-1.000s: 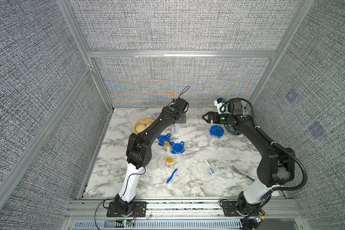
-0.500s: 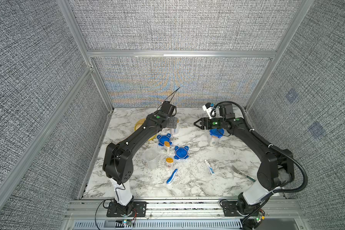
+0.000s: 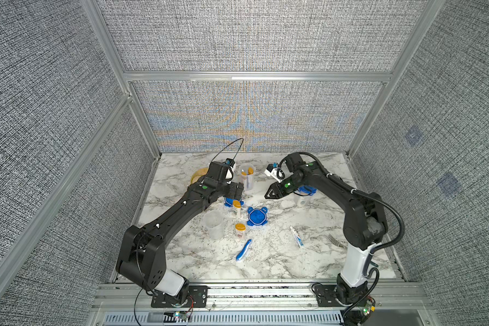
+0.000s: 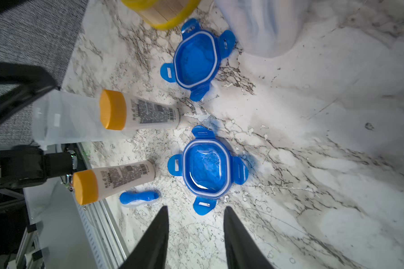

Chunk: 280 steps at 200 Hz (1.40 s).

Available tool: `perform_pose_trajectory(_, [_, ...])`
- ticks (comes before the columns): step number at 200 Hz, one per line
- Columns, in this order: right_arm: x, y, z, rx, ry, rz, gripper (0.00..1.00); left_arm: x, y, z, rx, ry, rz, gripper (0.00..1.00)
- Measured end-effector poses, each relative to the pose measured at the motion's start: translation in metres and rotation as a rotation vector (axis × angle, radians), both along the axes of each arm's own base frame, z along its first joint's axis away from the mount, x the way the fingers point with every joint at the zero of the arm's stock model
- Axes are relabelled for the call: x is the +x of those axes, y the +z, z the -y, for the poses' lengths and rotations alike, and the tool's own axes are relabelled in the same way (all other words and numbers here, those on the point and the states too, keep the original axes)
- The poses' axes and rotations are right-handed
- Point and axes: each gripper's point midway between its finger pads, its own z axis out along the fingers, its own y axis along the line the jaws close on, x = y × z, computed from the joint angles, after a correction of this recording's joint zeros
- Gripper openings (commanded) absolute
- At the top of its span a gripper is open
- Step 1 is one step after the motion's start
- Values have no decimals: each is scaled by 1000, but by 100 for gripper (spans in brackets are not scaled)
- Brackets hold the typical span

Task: Pack away toiletry kits
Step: Pick up the lid from the center of the board.

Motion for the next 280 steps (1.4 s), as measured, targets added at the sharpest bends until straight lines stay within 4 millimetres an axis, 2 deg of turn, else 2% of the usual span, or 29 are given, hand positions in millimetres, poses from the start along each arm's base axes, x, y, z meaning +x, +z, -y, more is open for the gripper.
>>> perform_pose_trajectory(35, [1,-36,8,-117,19,-72,38,-2,-2,1,-1,-32,1,96])
perform_pose_trajectory(105, [-1,-71,10,-190,40,-139,32,-8,-5,3,0,-85,32,96])
perform_pose_trajectory(183, [1,-92,2,-193,30,-167,31,-14,-5,1,-7,-86,44,96])
perform_pose_trajectory(230, [4,-102,0,-190,17,-178,27,-14,-5,1,-9,-87,44,96])
perform_pose_trajectory(280, [3,-98,-4,-150,11,-177,6,-14,-4,2,-16,-89,45,95])
